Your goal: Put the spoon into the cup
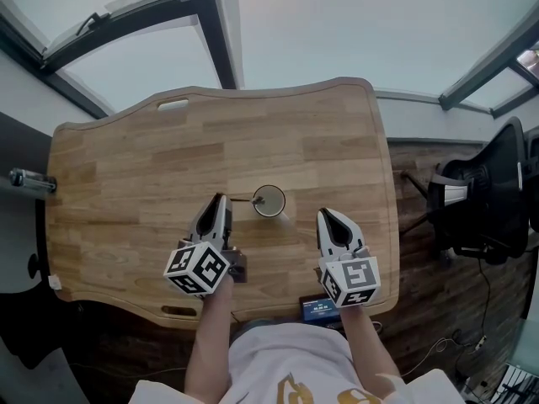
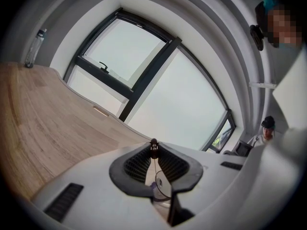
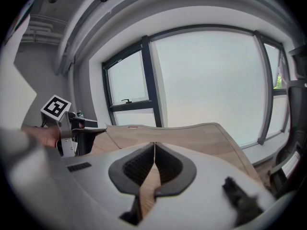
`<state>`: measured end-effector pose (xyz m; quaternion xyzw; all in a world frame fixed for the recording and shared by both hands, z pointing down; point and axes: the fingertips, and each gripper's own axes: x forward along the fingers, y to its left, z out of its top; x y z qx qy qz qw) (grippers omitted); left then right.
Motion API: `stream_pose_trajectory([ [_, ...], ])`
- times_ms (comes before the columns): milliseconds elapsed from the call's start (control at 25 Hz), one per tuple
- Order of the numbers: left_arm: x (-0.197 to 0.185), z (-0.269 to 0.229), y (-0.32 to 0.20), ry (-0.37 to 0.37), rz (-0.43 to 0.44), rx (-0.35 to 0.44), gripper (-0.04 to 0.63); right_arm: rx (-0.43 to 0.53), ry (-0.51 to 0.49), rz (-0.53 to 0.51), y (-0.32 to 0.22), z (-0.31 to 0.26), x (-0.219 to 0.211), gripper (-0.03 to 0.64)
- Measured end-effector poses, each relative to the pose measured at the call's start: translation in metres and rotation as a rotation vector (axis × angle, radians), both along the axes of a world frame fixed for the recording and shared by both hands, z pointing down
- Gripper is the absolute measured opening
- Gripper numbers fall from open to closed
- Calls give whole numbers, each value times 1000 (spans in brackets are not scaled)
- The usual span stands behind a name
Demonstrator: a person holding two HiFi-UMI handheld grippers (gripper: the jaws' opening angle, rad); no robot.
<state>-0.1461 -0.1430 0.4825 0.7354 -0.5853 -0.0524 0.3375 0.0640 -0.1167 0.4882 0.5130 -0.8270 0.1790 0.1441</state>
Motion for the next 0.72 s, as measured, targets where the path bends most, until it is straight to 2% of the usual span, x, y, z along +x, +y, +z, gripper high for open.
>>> stream_pose_trajectory([
  [720,10,10,-8,-22,54,-11,52,-23,-2,6,-8,11,-3,32],
])
